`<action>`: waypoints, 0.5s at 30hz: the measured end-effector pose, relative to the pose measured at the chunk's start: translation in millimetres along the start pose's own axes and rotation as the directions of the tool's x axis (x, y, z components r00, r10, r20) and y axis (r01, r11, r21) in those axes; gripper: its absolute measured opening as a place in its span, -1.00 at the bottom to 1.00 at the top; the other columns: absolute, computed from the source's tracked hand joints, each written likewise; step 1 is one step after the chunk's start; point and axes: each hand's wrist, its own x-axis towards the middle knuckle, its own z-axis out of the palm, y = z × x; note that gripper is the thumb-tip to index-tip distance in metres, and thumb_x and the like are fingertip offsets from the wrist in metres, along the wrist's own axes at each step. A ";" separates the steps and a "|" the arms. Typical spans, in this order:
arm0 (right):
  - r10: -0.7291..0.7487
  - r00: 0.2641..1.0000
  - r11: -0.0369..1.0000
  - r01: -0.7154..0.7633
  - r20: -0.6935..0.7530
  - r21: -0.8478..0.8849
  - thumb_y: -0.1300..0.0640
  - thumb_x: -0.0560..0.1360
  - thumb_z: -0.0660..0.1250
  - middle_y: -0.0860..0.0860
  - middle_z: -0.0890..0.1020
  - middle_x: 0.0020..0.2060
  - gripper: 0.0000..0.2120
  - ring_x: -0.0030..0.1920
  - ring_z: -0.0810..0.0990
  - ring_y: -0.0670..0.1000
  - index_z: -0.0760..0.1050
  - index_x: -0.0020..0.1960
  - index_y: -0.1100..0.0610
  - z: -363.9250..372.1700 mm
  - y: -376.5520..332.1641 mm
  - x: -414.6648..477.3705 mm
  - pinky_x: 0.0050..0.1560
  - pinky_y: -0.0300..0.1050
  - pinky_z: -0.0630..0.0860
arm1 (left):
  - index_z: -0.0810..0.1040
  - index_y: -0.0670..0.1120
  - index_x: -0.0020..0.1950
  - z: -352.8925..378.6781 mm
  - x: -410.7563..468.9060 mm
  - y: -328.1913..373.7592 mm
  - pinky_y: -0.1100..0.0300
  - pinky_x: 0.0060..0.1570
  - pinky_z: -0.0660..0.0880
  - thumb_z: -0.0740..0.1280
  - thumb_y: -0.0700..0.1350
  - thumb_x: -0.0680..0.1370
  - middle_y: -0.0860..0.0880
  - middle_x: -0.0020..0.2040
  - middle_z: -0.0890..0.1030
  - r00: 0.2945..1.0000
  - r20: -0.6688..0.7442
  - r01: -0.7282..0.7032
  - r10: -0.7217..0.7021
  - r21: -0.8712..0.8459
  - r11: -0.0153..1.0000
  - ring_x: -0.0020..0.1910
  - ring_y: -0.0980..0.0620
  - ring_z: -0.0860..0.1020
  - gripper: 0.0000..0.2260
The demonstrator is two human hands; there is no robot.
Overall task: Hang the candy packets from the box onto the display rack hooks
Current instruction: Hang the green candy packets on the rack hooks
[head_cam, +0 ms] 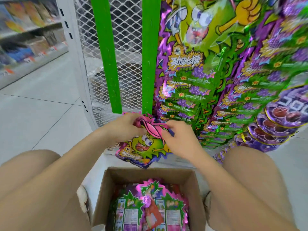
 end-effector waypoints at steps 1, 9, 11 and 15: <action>-0.023 1.000 1.000 0.023 0.004 -0.018 0.13 0.62 0.33 0.10 0.42 -0.44 -0.70 -0.37 0.39 0.16 0.38 -0.28 0.09 -5.5 0.7 6.6 -0.31 -0.04 0.24 | 0.53 0.05 0.29 -2.0 6.2 0.4 0.19 -0.11 0.48 0.49 -0.16 0.57 0.00 0.00 0.55 0.999 -0.035 -0.012 0.012 -0.012 1.000 -0.08 0.01 0.54 -0.67; -0.139 0.979 0.981 0.157 0.147 -0.117 0.04 0.62 0.40 0.00 0.43 -0.49 -0.76 -0.38 0.26 -0.03 0.49 -0.21 -0.02 -24.9 -0.8 34.3 -0.03 0.00 0.53 | 0.40 0.11 0.34 0.1 49.3 -0.3 -0.07 0.30 0.52 0.41 0.11 0.51 0.13 0.18 0.60 0.926 -0.377 -0.129 0.026 -0.250 0.960 0.19 0.00 0.60 -0.57; -0.161 0.980 0.980 0.173 0.113 -0.099 0.02 0.64 0.38 -0.02 0.46 -0.47 -0.81 -0.35 0.33 -0.01 0.55 -0.15 0.01 -21.9 -3.6 40.1 -0.08 -0.02 0.48 | 0.52 0.08 0.20 -5.1 51.6 -8.7 0.02 0.14 0.50 0.39 0.15 0.58 0.14 0.00 0.65 0.929 -0.363 -0.163 0.065 -0.245 0.956 0.02 0.06 0.62 -0.73; -0.170 0.984 0.984 0.172 0.060 -0.045 0.13 0.68 0.30 -0.06 0.63 -0.24 -0.84 -0.08 0.54 0.14 0.64 0.08 -0.06 -11.4 -23.5 43.4 -0.02 0.04 0.49 | 0.61 -0.06 -0.18 -14.1 36.8 -15.8 0.00 -0.11 0.38 0.33 0.16 0.62 -0.10 -0.30 0.55 0.939 -0.275 -0.257 0.209 -0.150 0.955 -0.26 0.03 0.48 -0.66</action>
